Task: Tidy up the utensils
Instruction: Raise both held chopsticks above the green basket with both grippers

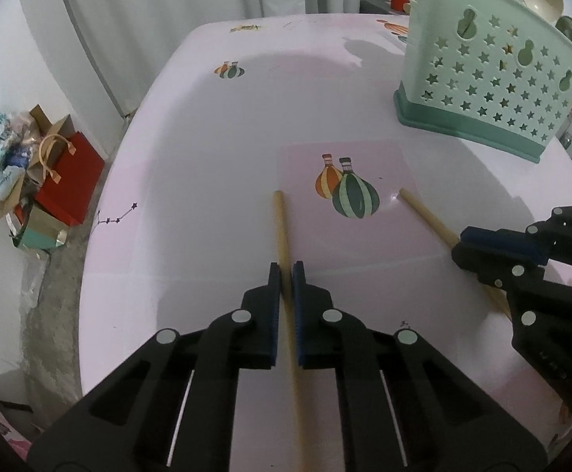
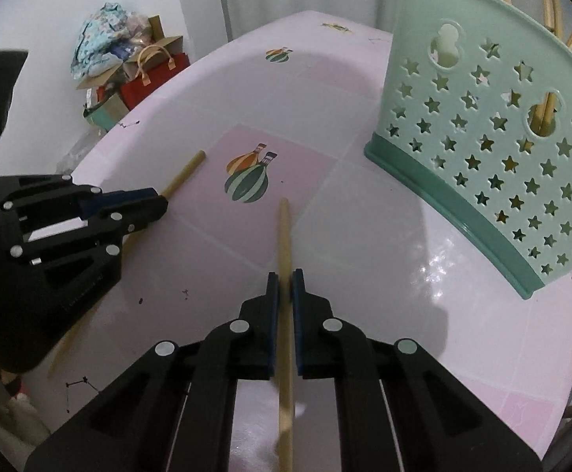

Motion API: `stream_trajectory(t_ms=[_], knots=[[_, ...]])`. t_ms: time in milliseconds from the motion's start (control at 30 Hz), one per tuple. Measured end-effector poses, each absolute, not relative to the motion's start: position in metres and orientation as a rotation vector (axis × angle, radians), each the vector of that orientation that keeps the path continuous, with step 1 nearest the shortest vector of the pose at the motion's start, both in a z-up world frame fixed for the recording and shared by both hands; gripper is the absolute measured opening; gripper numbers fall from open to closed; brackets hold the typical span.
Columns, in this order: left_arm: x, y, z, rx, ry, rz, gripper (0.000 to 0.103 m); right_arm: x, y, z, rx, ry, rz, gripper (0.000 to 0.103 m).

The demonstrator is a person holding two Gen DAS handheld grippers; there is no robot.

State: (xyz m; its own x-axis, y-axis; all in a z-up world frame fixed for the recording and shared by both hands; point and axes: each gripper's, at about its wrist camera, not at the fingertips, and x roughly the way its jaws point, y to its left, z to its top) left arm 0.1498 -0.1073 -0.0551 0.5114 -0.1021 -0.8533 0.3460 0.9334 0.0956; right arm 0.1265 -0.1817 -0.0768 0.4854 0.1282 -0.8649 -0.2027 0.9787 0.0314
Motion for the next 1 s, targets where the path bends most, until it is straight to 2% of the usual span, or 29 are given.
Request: stream_trajectory(t_ms=[367,833,1000], knots=[[0.145,-0.104,-0.054,0.248,1.008,-0.276,0.005,0.115,-0.2,-0.035,-0.017,0.927,0.189,0.007],[0.15,-0.103,-0.054,0.233,1.011,-0.281,0.004,0.083,-0.241,0.056,0.13,0.663,0.173,0.007],[0.153,-0.089,-0.03,0.113,0.97,-0.313,0.004,0.064,-0.265,0.078,0.177,0.583,0.147,0.007]])
